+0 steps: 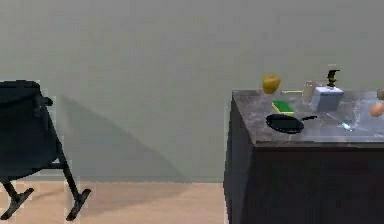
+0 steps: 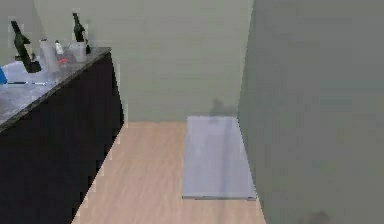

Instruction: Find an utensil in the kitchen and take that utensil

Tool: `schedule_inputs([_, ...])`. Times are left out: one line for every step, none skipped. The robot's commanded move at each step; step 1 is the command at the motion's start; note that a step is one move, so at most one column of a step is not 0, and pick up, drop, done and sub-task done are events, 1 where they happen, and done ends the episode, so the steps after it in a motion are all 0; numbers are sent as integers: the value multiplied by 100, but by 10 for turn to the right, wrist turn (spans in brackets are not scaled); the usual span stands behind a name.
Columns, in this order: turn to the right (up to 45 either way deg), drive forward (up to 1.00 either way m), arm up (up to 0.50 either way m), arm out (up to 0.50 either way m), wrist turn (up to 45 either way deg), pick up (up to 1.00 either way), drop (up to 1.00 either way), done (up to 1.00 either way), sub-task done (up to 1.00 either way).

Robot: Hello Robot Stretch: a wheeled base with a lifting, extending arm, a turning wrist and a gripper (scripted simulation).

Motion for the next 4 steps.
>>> schedule_inputs([0, 50, 0, 0, 0, 0, 0, 0, 0])
schedule_inputs([-330, 0, 0, 0, 0, 0, 0, 0, 0])
schedule_inputs([0, 0, 50, 0, 0, 0, 0, 0, 0])
schedule_inputs([0, 0, 38, 0, 0, 0, 0, 0, 0])
